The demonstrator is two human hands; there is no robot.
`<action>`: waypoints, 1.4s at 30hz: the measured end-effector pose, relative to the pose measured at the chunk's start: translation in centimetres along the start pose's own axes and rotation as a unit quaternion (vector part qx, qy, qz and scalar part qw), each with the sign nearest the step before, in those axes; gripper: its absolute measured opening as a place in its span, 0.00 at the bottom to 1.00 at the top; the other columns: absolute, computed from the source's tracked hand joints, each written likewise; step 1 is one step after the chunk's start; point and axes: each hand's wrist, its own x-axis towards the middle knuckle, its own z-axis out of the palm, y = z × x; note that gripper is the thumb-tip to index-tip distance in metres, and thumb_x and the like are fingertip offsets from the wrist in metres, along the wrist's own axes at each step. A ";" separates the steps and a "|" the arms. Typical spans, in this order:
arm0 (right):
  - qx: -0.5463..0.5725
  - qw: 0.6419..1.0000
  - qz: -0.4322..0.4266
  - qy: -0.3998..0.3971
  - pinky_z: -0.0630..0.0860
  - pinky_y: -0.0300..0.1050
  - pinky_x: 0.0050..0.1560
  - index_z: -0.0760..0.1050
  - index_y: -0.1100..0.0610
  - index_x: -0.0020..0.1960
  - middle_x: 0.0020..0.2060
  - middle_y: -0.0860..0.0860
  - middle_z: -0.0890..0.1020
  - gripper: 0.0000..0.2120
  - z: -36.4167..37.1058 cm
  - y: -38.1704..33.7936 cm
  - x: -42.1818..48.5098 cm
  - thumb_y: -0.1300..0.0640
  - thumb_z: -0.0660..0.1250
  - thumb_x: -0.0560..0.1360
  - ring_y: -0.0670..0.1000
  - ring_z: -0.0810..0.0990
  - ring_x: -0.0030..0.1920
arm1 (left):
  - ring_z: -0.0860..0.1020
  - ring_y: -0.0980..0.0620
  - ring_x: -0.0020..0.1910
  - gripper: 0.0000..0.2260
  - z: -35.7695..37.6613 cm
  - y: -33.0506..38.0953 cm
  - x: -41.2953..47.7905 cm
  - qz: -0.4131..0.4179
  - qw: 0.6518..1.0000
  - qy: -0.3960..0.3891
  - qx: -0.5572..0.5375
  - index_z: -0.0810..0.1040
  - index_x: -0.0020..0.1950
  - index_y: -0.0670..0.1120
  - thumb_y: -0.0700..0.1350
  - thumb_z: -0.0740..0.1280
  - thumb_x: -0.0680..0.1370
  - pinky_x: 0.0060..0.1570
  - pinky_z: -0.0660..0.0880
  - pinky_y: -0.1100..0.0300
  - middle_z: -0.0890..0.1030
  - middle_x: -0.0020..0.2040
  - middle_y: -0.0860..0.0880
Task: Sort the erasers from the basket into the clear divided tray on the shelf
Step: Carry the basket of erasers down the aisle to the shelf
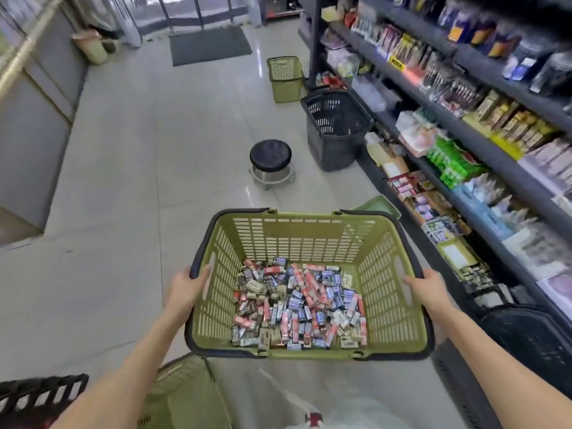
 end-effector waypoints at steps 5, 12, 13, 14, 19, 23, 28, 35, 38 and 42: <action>0.005 1.000 -0.005 0.009 0.76 0.48 0.41 0.76 0.57 0.46 0.37 0.52 0.81 0.05 3.6 -8.4 10.8 0.65 0.66 0.73 0.53 0.80 0.37 | 0.79 0.49 0.36 0.12 2.0 6.8 12.1 -0.002 1.000 -0.019 -0.019 0.77 0.46 0.45 0.54 0.65 0.78 0.38 0.76 0.53 0.80 0.36 0.49; -0.051 0.999 -0.016 0.011 0.72 0.45 0.33 0.75 0.59 0.46 0.34 0.55 0.78 0.01 8.1 -21.2 25.8 0.62 0.65 0.75 0.56 0.76 0.32 | 0.81 0.39 0.43 0.15 3.2 17.3 28.1 -0.003 0.999 -0.027 -0.043 0.76 0.53 0.41 0.53 0.64 0.78 0.46 0.78 0.46 0.82 0.43 0.41; -0.053 0.998 -0.016 0.015 0.73 0.46 0.34 0.75 0.57 0.46 0.35 0.56 0.78 0.01 8.8 -22.8 27.6 0.62 0.65 0.75 0.56 0.76 0.34 | 0.81 0.40 0.42 0.16 3.3 18.7 30.6 0.001 0.999 -0.030 -0.042 0.77 0.52 0.40 0.53 0.64 0.78 0.44 0.78 0.48 0.82 0.42 0.41; -0.055 0.998 -0.015 0.020 0.73 0.47 0.35 0.75 0.56 0.46 0.37 0.58 0.79 0.02 9.6 -24.3 29.4 0.62 0.65 0.74 0.57 0.76 0.35 | 0.80 0.41 0.40 0.17 3.4 20.1 33.1 0.007 0.999 -0.033 -0.038 0.77 0.51 0.39 0.53 0.64 0.78 0.41 0.77 0.50 0.81 0.39 0.42; -0.048 0.998 0.006 0.043 0.71 0.41 0.31 0.75 0.62 0.58 0.41 0.52 0.80 0.13 13.9 -30.9 38.9 0.61 0.66 0.75 0.54 0.79 0.38 | 0.80 0.38 0.44 0.13 5.1 27.1 47.0 0.033 0.998 -0.048 -0.019 0.75 0.49 0.43 0.53 0.65 0.78 0.46 0.78 0.47 0.80 0.41 0.42; -0.027 0.995 0.044 0.081 0.70 0.42 0.33 0.73 0.64 0.62 0.40 0.52 0.78 0.16 17.9 -35.3 45.2 0.60 0.66 0.75 0.54 0.77 0.38 | 0.80 0.40 0.44 0.13 6.4 32.6 58.7 0.050 0.996 -0.077 -0.003 0.74 0.51 0.44 0.54 0.65 0.77 0.47 0.78 0.45 0.79 0.41 0.44; 0.006 0.987 0.083 0.136 0.69 0.42 0.39 0.69 0.64 0.67 0.47 0.56 0.76 0.22 21.4 -41.5 50.8 0.58 0.66 0.76 0.53 0.74 0.44 | 0.79 0.43 0.41 0.15 7.1 41.6 71.1 0.107 0.987 -0.102 0.062 0.75 0.51 0.44 0.56 0.64 0.77 0.43 0.75 0.51 0.80 0.41 0.45; 0.065 0.969 0.106 0.212 0.69 0.36 0.27 0.76 0.66 0.55 0.35 0.53 0.80 0.11 23.6 -47.7 57.4 0.63 0.66 0.75 0.53 0.78 0.34 | 0.79 0.44 0.38 0.13 11.4 53.7 83.3 0.185 0.966 -0.137 0.118 0.75 0.47 0.47 0.57 0.64 0.77 0.39 0.74 0.53 0.79 0.35 0.48; 0.086 0.966 0.100 0.224 0.67 0.38 0.25 0.77 0.62 0.50 0.29 0.49 0.76 0.06 23.0 -49.4 61.7 0.63 0.67 0.73 0.49 0.74 0.29 | 0.78 0.46 0.33 0.13 15.0 57.9 87.0 0.196 0.964 -0.148 0.100 0.74 0.41 0.47 0.56 0.65 0.77 0.33 0.71 0.56 0.77 0.31 0.49; 0.102 0.964 0.102 0.224 0.71 0.42 0.33 0.76 0.57 0.48 0.31 0.55 0.78 0.08 20.8 -51.3 68.1 0.65 0.66 0.70 0.53 0.74 0.31 | 0.77 0.48 0.29 0.13 20.2 64.2 90.3 0.205 0.958 -0.178 0.096 0.74 0.40 0.46 0.54 0.66 0.77 0.28 0.69 0.58 0.76 0.28 0.48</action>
